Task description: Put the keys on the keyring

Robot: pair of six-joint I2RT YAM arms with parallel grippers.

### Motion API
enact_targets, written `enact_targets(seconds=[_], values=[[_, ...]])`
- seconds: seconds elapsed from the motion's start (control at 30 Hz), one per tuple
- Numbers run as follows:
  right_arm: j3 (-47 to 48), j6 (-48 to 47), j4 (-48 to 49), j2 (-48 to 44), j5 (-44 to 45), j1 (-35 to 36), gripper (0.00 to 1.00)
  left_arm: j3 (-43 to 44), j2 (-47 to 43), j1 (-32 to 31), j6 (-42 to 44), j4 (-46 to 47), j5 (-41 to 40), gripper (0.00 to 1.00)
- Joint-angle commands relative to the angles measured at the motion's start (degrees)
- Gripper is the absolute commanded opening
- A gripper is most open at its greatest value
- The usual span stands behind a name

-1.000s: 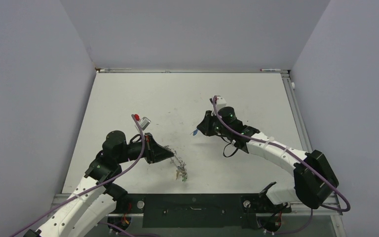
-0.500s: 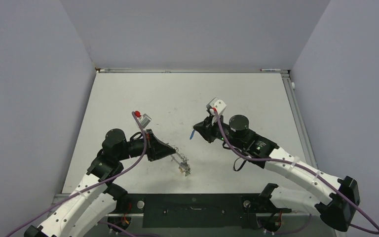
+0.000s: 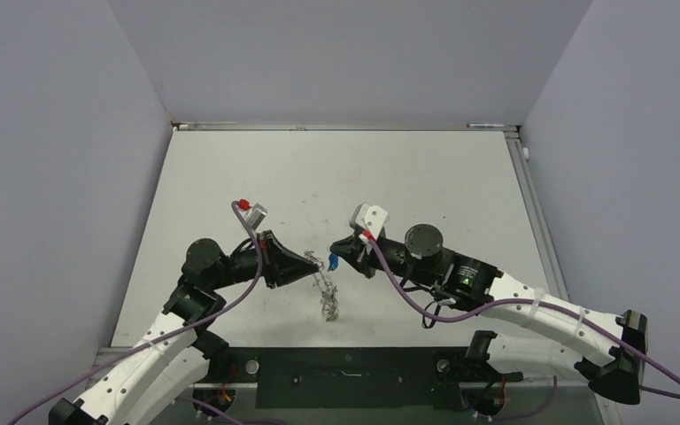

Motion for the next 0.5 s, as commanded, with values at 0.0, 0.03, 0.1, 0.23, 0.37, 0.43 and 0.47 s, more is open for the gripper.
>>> enact_targets(seconds=[0.0,0.03,0.1,0.23,0.37,0.43,0.47], values=[[3.2,-2.6,1.2,1.0,2.9,4.1,0.05,-4.8,-3.2,0.3,-8.2,19.3,-1.2,0.00],[3.5,-2.8,1.2,1.2,3.4,5.0,0.05,-5.8,-3.8,0.3,-9.1,21.8,-1.3,0.00],[4.4,-3.4,0.8,1.3,4.8,6.5,0.05,-7.3,-4.8,0.3,-10.2,25.6,-1.5,0.00],[5.8,-4.1,0.0,1.3,6.8,8.4,0.05,-10.6,-6.6,0.3,-12.0,33.2,-3.3,0.00],[6.4,-4.2,-0.8,0.9,8.3,10.1,0.05,-13.9,-7.4,0.3,-14.1,39.9,-5.1,0.00],[6.6,-4.3,-1.1,0.8,9.3,11.0,0.05,-15.0,-7.8,0.3,-15.1,41.7,-6.3,0.00],[6.6,-4.4,-1.2,0.8,9.8,11.5,0.05,-15.3,-7.9,0.3,-15.6,42.3,-6.7,0.00]])
